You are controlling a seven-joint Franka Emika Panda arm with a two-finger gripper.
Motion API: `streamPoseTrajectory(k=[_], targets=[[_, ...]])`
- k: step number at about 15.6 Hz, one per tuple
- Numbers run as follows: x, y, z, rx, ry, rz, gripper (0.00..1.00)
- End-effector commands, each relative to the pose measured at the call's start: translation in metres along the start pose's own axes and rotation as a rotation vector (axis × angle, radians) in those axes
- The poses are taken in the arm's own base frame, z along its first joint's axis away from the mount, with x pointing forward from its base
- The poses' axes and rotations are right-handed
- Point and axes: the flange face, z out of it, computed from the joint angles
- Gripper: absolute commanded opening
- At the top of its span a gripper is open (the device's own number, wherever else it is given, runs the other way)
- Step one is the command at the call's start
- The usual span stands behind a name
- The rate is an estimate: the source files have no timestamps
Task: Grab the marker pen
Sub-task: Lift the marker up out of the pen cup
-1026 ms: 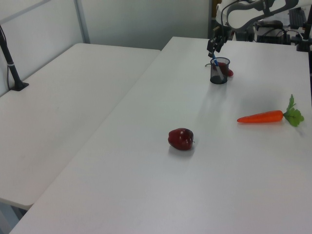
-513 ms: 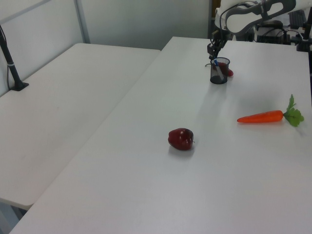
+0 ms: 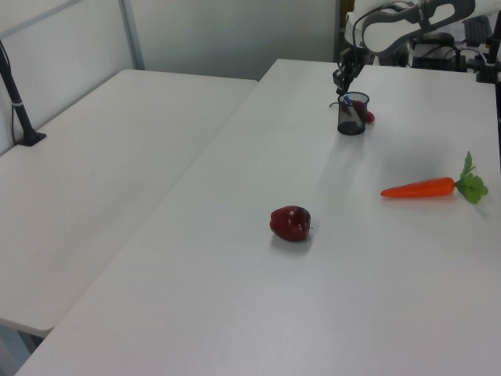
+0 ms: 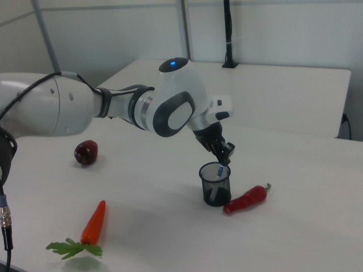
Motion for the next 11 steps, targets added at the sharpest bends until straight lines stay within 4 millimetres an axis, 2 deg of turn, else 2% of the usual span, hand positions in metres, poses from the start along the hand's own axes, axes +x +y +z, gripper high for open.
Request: streamPoseTrajectory(k=[1, 3, 7, 11], targets=[[0.001, 0.000, -0.010, -0.002, 0.022, 0.011, 0.12], [0.002, 0.001, -0.017, 0.002, 0.027, 0.020, 0.11], [0.007, 0.007, -0.047, 0.006, 0.051, 0.039, 0.11], [0.011, 0.013, -0.101, 0.011, 0.084, 0.052, 0.11]])
